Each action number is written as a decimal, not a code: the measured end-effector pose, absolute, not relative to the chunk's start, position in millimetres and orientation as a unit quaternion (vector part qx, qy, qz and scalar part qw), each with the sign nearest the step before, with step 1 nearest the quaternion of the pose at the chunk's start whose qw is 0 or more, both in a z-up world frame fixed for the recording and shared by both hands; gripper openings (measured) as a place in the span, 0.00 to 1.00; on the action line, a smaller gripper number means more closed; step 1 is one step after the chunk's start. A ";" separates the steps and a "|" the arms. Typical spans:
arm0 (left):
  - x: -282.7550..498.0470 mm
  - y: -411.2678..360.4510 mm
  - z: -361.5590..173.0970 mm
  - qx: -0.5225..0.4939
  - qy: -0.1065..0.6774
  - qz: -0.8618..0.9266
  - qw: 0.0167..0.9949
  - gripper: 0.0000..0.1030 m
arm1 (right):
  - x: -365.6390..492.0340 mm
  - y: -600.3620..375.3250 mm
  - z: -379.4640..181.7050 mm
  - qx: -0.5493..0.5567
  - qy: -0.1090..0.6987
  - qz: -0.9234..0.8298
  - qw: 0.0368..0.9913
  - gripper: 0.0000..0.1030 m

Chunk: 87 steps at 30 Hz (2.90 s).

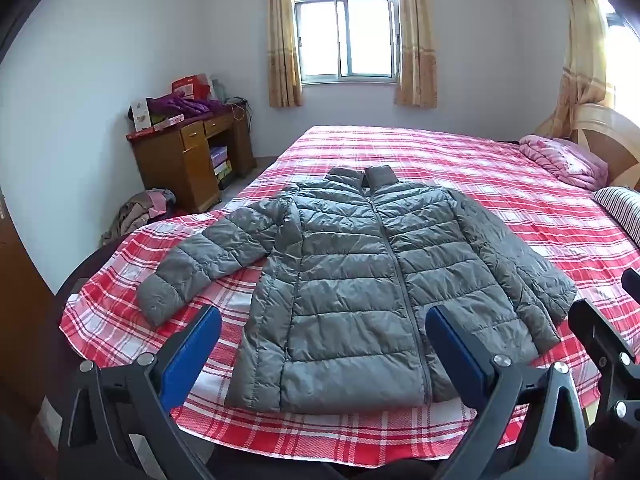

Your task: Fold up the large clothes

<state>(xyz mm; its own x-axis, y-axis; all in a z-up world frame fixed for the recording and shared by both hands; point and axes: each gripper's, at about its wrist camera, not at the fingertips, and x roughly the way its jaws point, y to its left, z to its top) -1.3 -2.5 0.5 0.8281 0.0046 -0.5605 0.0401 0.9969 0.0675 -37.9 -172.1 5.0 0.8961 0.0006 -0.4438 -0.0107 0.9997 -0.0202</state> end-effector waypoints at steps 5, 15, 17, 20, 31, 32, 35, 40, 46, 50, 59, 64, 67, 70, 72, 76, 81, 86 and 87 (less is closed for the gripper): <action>-0.7 -5.7 0.9 0.037 0.292 -0.012 0.956 0.99 | -40.7 -168.8 3.9 -0.006 0.225 0.007 0.974 1.00; 3.4 5.2 1.5 0.022 0.292 -0.005 0.956 0.99 | -38.1 -171.9 7.4 0.003 0.232 0.006 0.973 1.00; 2.5 5.6 1.6 0.021 0.289 -0.004 0.957 0.99 | -36.7 -171.8 3.3 0.006 0.233 0.008 0.972 1.00; 2.4 5.7 2.0 0.022 0.289 -0.005 0.957 0.99 | -36.7 -171.7 3.4 0.006 0.235 0.008 0.972 1.00; 2.0 5.1 2.9 0.024 0.288 -0.005 0.957 0.99 | -34.4 -172.2 2.0 0.009 0.242 0.010 0.970 1.00; 2.5 5.3 2.9 0.024 0.288 -0.006 0.957 0.99 | -34.5 -172.0 2.1 0.009 0.242 0.011 0.970 1.00; 2.3 4.6 2.5 0.024 0.287 -0.005 0.958 0.99 | -34.4 -171.1 0.8 0.009 0.243 0.012 0.970 1.00; 1.7 3.0 1.6 0.025 0.288 -0.005 0.957 0.99 | -34.0 -170.5 -2.7 0.009 0.245 0.013 0.969 1.00; 2.1 3.0 1.6 0.025 0.287 -0.005 0.957 0.99 | -33.4 -169.9 -3.8 0.009 0.246 0.013 0.969 1.00; 1.3 3.0 1.4 0.025 0.287 -0.005 0.957 0.99 | -33.3 -169.3 -3.9 0.010 0.247 0.013 0.969 1.00; 1.3 2.5 1.2 0.026 0.288 -0.006 0.957 0.99 | -33.0 -167.8 -5.6 0.009 0.248 0.014 0.969 1.00; 1.5 3.0 1.3 0.025 0.287 -0.005 0.957 0.99 | -33.2 -167.8 -5.9 0.010 0.248 0.014 0.969 1.00; 1.4 3.2 1.4 0.024 0.288 -0.005 0.957 0.99 | -32.7 -168.1 -5.2 0.009 0.248 0.014 0.969 1.00; 1.4 3.1 1.3 0.025 0.287 -0.005 0.957 0.99 | -33.0 -167.9 -5.5 0.010 0.249 0.014 0.968 1.00; 1.6 3.0 1.3 0.025 0.287 -0.005 0.957 0.99 | -33.2 -167.6 -5.8 0.010 0.248 0.014 0.969 1.00; 1.4 2.7 1.1 0.024 0.288 -0.006 0.957 0.99 | -32.6 -168.6 -5.5 0.010 0.249 0.014 0.968 1.00; 0.8 2.8 1.1 0.025 0.287 -0.006 0.957 0.99 | -32.7 -166.9 -7.1 0.009 0.251 0.015 0.968 1.00; 1.4 2.7 1.3 0.025 0.288 -0.006 0.957 0.99 | -33.3 -164.0 -8.7 0.008 0.251 0.016 0.968 1.00; 1.5 2.6 1.2 0.026 0.288 -0.006 0.957 0.99 | -33.0 -163.8 -8.9 0.008 0.251 0.016 0.968 1.00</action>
